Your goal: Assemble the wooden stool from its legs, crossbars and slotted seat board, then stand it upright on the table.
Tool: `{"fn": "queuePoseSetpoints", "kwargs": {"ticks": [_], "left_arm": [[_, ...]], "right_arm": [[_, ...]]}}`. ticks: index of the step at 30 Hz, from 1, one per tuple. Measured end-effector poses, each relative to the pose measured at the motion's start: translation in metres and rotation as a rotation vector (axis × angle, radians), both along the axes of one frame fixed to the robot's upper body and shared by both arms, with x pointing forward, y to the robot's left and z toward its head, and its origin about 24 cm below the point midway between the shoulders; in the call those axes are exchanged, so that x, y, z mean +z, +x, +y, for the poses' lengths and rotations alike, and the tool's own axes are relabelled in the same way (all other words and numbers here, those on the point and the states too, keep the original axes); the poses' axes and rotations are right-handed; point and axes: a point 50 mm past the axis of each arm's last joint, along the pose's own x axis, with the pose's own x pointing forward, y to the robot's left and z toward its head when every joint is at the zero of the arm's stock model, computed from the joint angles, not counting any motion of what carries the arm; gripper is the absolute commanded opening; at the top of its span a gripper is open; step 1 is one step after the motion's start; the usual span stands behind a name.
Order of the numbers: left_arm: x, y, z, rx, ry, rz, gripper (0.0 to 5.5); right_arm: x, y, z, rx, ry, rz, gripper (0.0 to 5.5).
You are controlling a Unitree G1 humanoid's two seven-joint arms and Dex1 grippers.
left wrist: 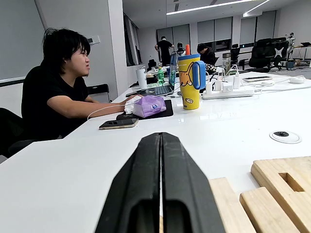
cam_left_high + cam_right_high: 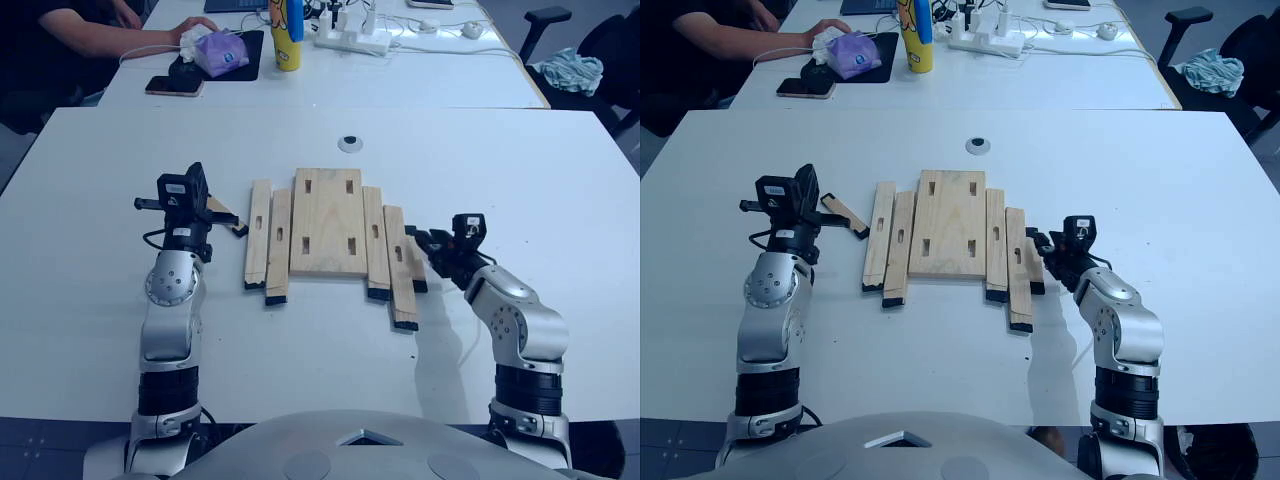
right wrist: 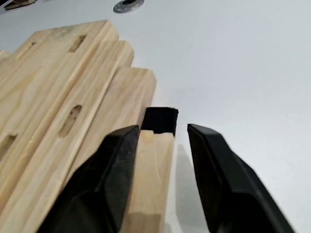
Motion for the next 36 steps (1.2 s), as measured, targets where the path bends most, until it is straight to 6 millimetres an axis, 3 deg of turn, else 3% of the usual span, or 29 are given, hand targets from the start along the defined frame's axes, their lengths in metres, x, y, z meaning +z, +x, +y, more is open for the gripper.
{"fn": "queuePoseSetpoints", "kwargs": {"ticks": [28,36], "left_arm": [[-0.008,-0.012,0.000,0.020,-0.036,0.035,0.00],[-0.009,-0.012,0.000,0.029,-0.047,0.039,0.00]], "right_arm": [[-0.001,-0.006,-0.007,0.132,-0.113,0.076,2.58],[0.004,0.005,-0.024,0.094,-0.214,0.040,2.58]]}}
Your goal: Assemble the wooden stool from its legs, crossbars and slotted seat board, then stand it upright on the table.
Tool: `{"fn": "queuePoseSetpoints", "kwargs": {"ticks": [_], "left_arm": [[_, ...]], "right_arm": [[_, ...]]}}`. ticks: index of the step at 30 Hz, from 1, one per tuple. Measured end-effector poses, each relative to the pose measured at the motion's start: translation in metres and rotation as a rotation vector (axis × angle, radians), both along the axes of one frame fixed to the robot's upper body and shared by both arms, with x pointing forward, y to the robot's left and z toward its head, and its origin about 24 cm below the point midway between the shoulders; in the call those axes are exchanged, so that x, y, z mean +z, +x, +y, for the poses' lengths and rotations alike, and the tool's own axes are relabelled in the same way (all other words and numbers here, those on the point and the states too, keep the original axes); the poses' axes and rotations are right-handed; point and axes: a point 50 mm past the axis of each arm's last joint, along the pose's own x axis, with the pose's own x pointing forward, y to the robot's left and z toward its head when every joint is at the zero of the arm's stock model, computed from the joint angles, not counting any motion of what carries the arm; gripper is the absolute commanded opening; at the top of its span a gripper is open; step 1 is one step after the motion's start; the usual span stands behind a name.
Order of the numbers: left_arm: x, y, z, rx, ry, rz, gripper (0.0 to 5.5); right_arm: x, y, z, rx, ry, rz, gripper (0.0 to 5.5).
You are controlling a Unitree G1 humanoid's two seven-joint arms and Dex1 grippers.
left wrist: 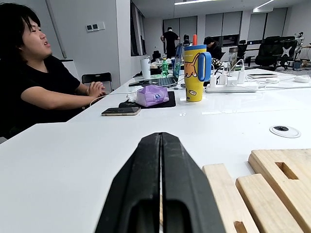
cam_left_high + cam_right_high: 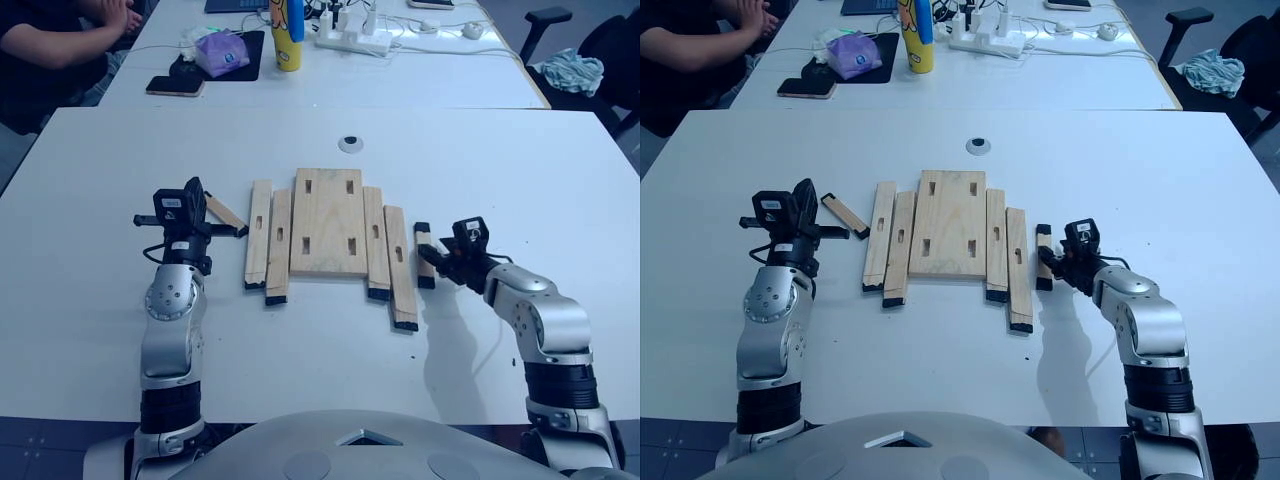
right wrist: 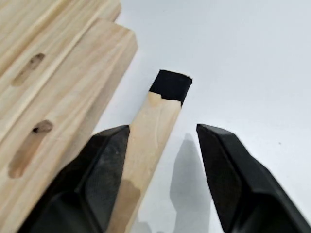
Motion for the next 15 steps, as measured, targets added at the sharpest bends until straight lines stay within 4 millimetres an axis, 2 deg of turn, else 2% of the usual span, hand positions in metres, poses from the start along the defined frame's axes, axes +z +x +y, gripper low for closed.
{"fn": "queuePoseSetpoints", "kwargs": {"ticks": [7,15], "left_arm": [[0.000,0.000,-0.001,-0.002,-0.005,0.001,0.00],[0.000,0.001,-0.003,-0.018,-0.007,0.002,0.00]], "right_arm": [[0.014,0.010,0.009,-0.084,0.168,-0.064,2.58],[0.005,0.003,0.012,-0.147,0.117,-0.020,2.58]]}}
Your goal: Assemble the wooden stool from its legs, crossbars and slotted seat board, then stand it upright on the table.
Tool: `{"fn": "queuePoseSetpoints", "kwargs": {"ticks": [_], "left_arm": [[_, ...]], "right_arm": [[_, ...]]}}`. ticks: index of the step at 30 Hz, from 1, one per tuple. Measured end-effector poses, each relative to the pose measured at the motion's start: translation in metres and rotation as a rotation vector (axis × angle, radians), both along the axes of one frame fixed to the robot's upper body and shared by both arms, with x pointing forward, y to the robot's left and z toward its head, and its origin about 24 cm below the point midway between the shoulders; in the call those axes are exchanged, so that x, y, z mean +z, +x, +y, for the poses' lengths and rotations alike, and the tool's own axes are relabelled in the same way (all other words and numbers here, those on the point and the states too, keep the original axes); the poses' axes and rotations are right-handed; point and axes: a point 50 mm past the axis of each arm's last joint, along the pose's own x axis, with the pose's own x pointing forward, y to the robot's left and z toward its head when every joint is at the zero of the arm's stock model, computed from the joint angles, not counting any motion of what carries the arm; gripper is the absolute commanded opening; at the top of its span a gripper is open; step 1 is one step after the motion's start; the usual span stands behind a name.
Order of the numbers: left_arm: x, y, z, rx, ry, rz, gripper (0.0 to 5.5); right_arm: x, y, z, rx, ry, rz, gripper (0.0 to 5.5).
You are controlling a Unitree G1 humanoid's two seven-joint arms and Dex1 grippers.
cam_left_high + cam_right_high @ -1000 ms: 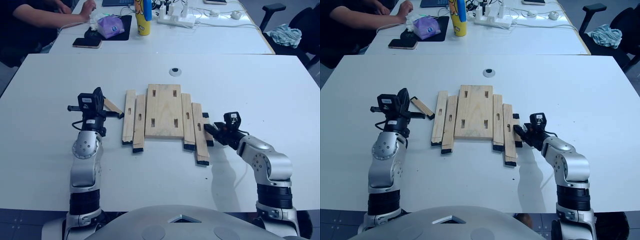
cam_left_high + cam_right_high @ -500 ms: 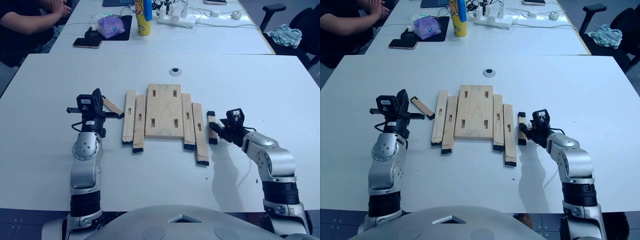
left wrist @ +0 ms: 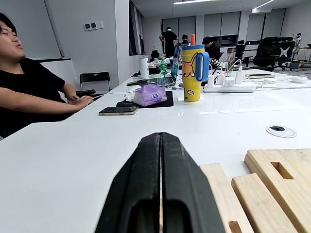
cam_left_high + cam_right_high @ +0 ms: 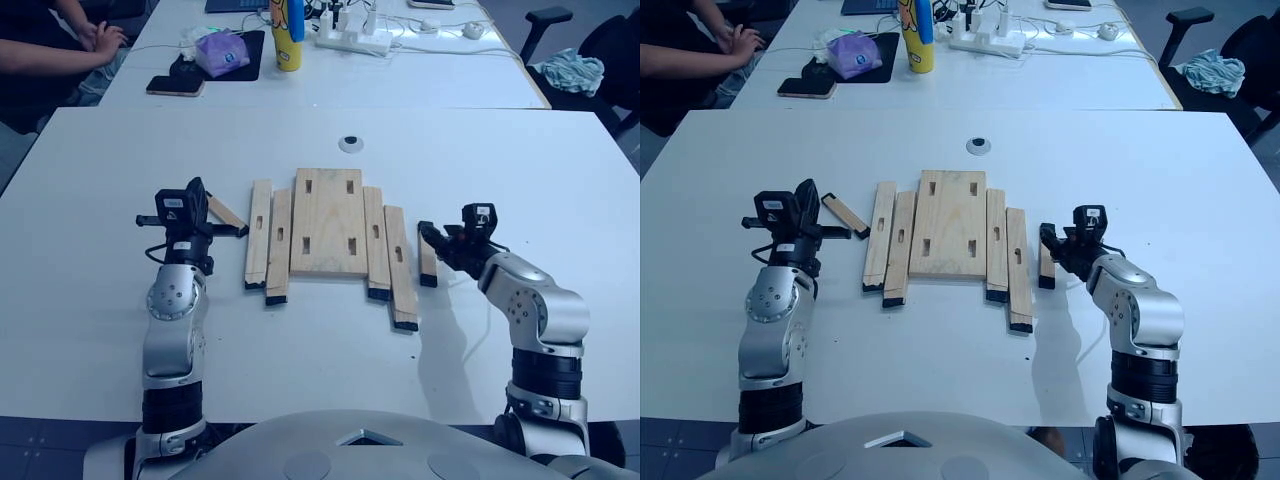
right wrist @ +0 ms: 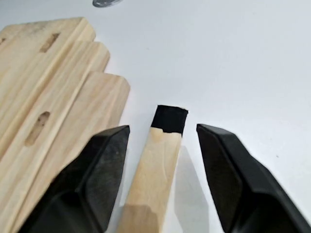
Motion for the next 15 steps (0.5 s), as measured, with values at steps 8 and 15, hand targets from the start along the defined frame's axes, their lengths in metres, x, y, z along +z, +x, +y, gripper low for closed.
{"fn": "queuePoseSetpoints", "kwargs": {"ticks": [8,15], "left_arm": [[0.002,0.000,-0.007,-0.103,-0.116,-0.005,1.08],[0.004,-0.001,-0.007,-0.116,-0.143,-0.006,2.06]], "right_arm": [[-0.012,-0.009,0.006,0.009,-0.021,0.072,2.61],[-0.012,-0.012,0.004,-0.001,-0.054,0.093,2.61]]}}
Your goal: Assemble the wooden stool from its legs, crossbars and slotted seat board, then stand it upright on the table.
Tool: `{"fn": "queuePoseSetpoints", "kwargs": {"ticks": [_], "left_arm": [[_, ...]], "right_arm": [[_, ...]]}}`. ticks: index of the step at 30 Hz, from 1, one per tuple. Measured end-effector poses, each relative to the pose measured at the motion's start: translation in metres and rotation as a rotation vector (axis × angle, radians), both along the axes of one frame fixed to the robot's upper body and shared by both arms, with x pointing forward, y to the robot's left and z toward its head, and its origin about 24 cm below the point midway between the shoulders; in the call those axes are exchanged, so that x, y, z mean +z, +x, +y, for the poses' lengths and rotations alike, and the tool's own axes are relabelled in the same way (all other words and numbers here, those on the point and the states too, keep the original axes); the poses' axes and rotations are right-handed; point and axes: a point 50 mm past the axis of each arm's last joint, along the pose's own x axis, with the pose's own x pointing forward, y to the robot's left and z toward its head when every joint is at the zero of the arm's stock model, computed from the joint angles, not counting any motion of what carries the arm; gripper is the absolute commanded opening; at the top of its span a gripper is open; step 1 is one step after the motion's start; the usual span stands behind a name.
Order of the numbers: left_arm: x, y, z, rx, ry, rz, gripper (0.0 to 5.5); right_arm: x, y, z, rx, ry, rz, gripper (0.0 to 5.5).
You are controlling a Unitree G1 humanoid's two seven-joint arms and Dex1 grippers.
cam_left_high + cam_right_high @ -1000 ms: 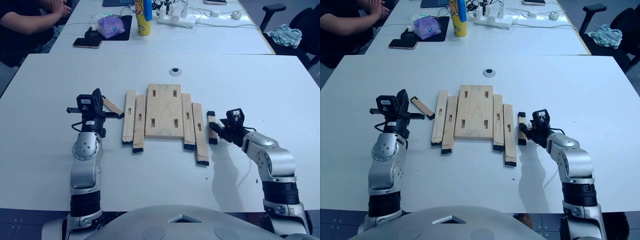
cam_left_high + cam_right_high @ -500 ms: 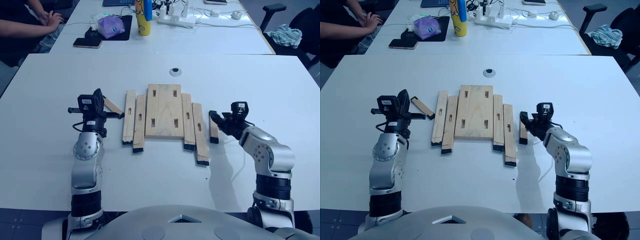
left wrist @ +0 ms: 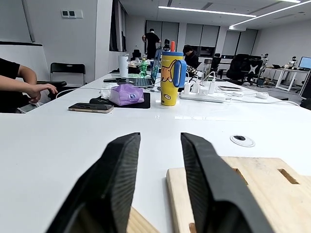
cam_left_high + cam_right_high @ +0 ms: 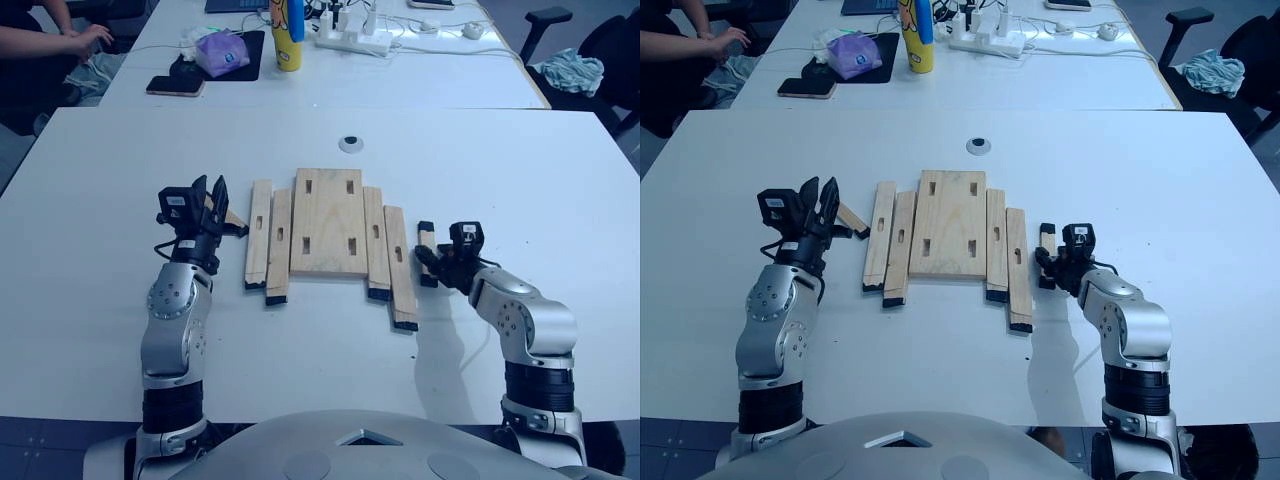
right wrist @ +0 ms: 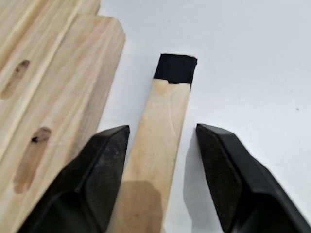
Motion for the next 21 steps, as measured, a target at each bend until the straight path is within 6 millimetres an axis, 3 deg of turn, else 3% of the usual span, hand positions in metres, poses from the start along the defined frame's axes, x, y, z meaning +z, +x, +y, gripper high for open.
{"fn": "queuePoseSetpoints", "kwargs": {"ticks": [3,8,18,21], "left_arm": [[0.001,0.000,-0.002,-0.029,-0.026,0.006,2.53],[0.000,0.001,-0.004,-0.078,-0.110,0.042,2.59],[0.013,0.013,0.000,-0.162,-0.180,0.070,2.59],[0.016,0.018,-0.002,-0.218,-0.230,0.086,2.59]], "right_arm": [[0.000,0.000,0.000,0.001,-0.005,0.011,2.16],[-0.001,0.000,-0.001,0.006,-0.018,0.030,1.35],[-0.002,0.011,-0.010,0.010,-0.063,-0.070,1.33],[0.030,0.035,-0.018,-0.042,0.038,-0.297,1.33]]}}
